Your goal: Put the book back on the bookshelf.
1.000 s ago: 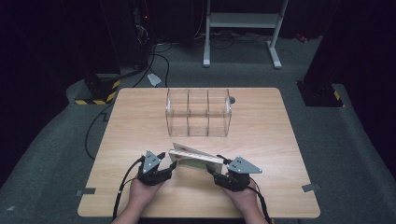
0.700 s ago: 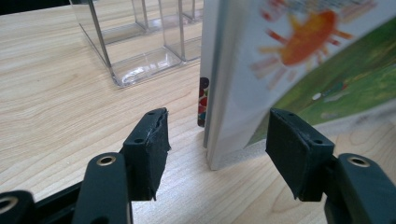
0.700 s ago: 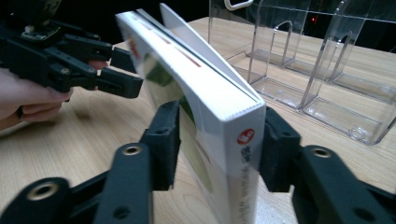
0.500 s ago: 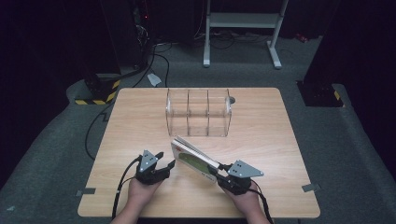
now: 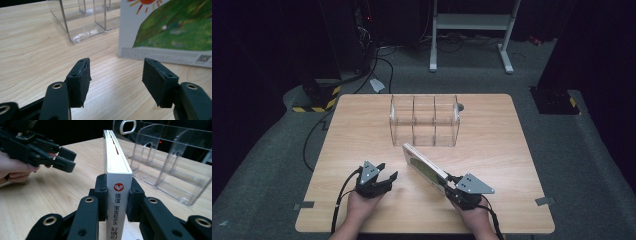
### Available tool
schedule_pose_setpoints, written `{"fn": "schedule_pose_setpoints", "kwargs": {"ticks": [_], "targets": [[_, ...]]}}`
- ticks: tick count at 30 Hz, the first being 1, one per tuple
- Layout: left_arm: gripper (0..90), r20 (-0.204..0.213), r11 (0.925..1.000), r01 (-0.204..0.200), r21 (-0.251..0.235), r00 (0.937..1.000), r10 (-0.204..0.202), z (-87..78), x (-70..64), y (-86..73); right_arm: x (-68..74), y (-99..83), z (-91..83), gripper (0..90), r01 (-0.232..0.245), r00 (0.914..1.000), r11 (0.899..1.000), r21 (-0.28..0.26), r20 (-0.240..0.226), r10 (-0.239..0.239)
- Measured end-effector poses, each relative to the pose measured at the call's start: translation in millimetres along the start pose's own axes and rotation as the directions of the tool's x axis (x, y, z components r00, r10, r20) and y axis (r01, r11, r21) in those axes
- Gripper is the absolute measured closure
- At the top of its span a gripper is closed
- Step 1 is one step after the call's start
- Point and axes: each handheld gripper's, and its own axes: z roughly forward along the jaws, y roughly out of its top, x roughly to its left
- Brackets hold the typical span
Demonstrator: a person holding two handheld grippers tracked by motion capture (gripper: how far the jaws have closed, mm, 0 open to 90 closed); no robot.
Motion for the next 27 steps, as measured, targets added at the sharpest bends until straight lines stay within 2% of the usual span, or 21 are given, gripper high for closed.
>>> {"fn": "schedule_pose_setpoints", "kwargs": {"ticks": [3, 5, 11, 14, 18, 22, 23, 25, 27], "targets": [[39.6, -0.001, 1.0, 0.002, -0.001, 1.0, -0.002, -0.3, 0.6, -0.2, -1.1, -0.4, -3.5, 75.0, -0.005, 0.9997, 1.0, -0.007, 0.023, 0.005], [39.6, -0.006, 1.0, -0.002, 0.001, 1.0, 0.002, -0.5, 1.5, -0.5, -3.6, -1.2, -10.3, 75.1, -0.017, 0.9982, 1.0, -0.009, 0.057, 0.018], [39.6, -0.019, 0.9999, -0.01, 0.003, 0.9998, 0.01, 0.0, 2.9, -0.9, -9.7, -4.3, -23.7, 75.1, -0.032, 0.9888, 0.999, -0.02, 0.145, 0.034], [39.7, -0.028, 0.9998, -0.017, 0.008, 0.9995, 0.017, 1.7, 3.7, -1.6, -12.0, -6.1, -30.5, 75.1, -0.039, 0.9814, 0.999, -0.026, 0.187, 0.043], [39.7, -0.063, 0.9981, -0.053, 0.032, 0.9965, 0.054, 5.1, 6.4, -2.9, -16.0, -8.7, -41.4, 75.1, -0.055, 0.967, 0.998, -0.034, 0.247, 0.061], [39.3, -0.081, 0.9976, -0.034, 0.06, 0.9959, 0.039, 6.9, 13.4, -5.2, -19.4, -11.9, -50.8, 75.0, -0.086, 0.9536, 0.995, -0.045, 0.285, 0.095], [39.4, -0.086, 0.9977, -0.021, 0.064, 0.9959, 0.026, 8.5, 14.4, -6.5, -19.7, -13.3, -53.6, 75.0, -0.092, 0.9514, 0.995, -0.047, 0.29, 0.102], [39.4, -0.086, 0.997, -0.023, 0.074, 0.9958, 0.03, 9.3, 15.5, -6.8, -19.7, -15.6, -57.1, 75.0, -0.094, 0.9489, 0.994, -0.048, 0.298, 0.104], [39.4, -0.085, 0.9958, -0.018, 0.09, 0.9961, 0.026, 13.7, 16.0, -7.9, -21.3, -20.4, -62.7, 74.7, -0.115, 0.9441, 0.992, -0.051, 0.305, 0.125]]}}
